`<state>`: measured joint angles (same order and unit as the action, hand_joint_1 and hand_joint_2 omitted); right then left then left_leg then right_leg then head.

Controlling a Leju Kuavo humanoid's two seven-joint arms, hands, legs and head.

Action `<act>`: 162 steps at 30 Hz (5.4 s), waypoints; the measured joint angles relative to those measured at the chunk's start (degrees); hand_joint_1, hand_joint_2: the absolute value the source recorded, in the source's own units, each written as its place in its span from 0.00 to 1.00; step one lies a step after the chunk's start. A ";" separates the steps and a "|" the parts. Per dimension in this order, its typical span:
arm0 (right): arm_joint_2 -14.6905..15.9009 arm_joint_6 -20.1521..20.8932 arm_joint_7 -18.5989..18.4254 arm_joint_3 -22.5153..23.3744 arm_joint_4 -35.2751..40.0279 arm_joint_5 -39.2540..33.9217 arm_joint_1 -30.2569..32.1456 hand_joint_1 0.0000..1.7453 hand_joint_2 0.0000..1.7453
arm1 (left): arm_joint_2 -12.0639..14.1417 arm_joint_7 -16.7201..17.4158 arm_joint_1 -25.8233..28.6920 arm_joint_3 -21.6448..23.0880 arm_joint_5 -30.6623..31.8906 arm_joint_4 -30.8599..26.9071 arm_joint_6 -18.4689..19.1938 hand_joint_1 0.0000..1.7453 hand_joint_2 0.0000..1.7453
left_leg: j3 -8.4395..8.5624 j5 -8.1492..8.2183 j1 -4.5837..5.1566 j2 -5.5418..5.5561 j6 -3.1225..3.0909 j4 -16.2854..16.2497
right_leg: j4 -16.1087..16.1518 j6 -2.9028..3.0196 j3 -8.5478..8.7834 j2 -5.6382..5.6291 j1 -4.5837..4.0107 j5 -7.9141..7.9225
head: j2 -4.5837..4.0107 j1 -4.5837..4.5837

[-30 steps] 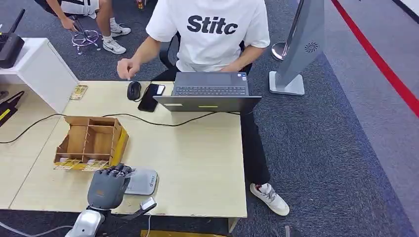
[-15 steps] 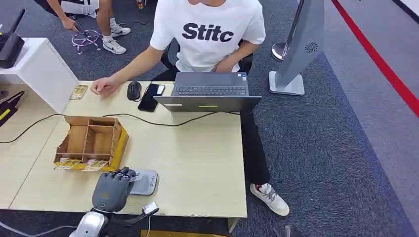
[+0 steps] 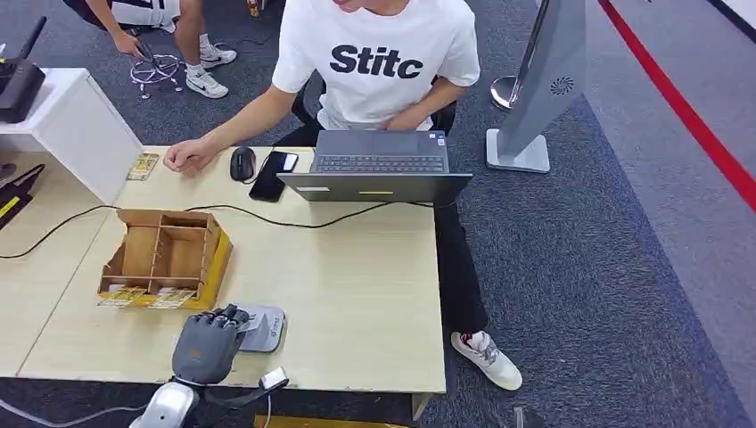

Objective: Pass the card to the sensor for recognition and then transmit it.

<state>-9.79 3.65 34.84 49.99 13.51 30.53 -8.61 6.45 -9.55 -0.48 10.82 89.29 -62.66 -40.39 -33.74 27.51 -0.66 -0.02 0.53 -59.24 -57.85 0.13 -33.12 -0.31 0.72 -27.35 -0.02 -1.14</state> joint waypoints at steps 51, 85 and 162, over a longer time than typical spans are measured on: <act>-1.29 0.07 -2.56 -4.63 0.00 1.81 -1.95 0.00 1.00 | 6.49 1.68 -29.14 -0.33 -2.21 7.80 0.04 0.00 1.00 | -0.03 -0.19 -0.03 0.07 0.12 -0.01 | -0.08 0.04 -0.05 -0.02 -0.01 0.12 | 0.00 0.00; -1.09 -0.94 0.06 -3.89 0.02 -1.86 0.00 0.00 1.00 | -0.13 -17.78 0.62 -19.32 -5.83 -22.49 0.04 0.00 1.00 | -0.04 -0.15 -0.03 0.00 0.12 0.01 | -0.05 0.01 -0.08 -0.05 -0.01 0.09 | 0.00 0.00; -1.07 0.11 -0.33 -3.08 0.00 -0.98 -0.43 0.00 1.00 | 2.36 -6.71 -6.88 -24.04 -2.21 6.93 0.39 0.00 1.00 | -0.10 -0.31 -0.06 0.14 0.21 0.01 | -0.09 0.16 -0.16 0.07 -0.04 0.21 | 0.00 -0.17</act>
<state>-10.86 3.76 34.51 46.91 13.51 29.55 -9.04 8.81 -16.26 -7.37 -13.22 87.08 -55.73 -40.00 -33.84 27.21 -0.72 0.12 0.74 -59.23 -57.94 0.29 -33.28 -0.24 0.69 -27.14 -0.02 -1.31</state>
